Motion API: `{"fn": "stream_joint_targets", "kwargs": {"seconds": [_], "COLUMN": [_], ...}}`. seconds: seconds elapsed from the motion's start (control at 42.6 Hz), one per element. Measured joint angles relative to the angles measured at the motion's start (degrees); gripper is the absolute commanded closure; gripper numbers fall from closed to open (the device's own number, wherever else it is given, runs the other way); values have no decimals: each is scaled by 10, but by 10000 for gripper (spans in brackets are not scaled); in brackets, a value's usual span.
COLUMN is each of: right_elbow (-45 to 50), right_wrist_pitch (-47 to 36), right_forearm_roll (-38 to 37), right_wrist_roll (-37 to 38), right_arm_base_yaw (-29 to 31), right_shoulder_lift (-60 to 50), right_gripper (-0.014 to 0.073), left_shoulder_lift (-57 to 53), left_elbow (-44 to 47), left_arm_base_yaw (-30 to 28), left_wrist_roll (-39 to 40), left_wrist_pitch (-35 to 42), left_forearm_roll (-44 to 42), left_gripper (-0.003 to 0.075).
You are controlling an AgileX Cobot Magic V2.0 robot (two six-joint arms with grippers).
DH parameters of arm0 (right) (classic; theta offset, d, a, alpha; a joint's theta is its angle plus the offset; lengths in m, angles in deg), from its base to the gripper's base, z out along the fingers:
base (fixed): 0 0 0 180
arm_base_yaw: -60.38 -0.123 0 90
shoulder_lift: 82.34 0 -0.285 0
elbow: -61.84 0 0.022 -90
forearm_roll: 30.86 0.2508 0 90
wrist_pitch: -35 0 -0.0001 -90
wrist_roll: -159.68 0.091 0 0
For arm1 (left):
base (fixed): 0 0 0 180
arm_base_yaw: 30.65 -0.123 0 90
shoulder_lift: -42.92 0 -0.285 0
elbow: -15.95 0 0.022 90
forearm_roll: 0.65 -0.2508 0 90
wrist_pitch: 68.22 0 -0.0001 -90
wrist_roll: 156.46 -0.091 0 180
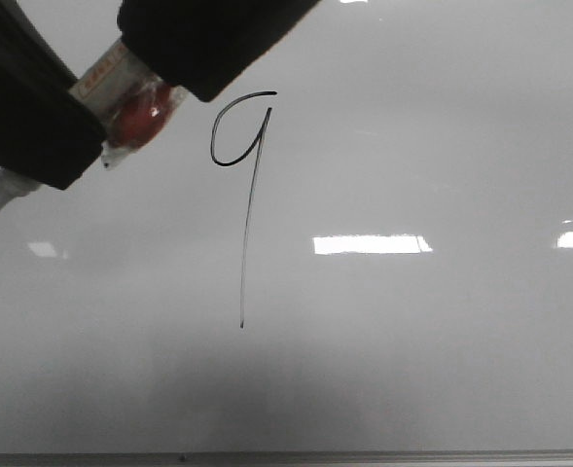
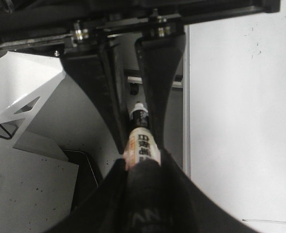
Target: Write number 9 on whiteboard
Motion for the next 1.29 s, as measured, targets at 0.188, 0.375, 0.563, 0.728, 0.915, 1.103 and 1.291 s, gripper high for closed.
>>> {"fn": "stream_joint_targets", "kwargs": {"seconds": [0.188,0.375,0.563,0.728,0.915,1.103,1.291], "right_elbow": [0,17,123,261,385,415,416], "right_wrist_pitch": [-34,-73,-112,-210,-275,-292,-298], "right_forearm_roll": [0,1,2,3,4,7,8], "right_wrist_roll": [53,89,148,203,213,215,215], "right_arm_base_yaw": [3,47,114,182,226,228,228], "right_shoulder_lift": [-7,-50,-145,-268,-384,-424,-426], "right_gripper": [40,109,272,487,668,664,664], "left_shoulder_lift": [0,0,0,1,23,95,186], "left_elbow": [0,6,7,16,49,69,69], "left_arm_base_yaw": [0,-54,-184,-312,-385,-389,-389], "left_wrist_roll": [8,125,289,351,359,360,360], "left_wrist_pitch": [1,30,74,115,196,278,388], "left_forearm_roll": [-12,-88,-113,-114,-114,-97,-67], "left_gripper": [739,739,739,739,739,739,739]}}
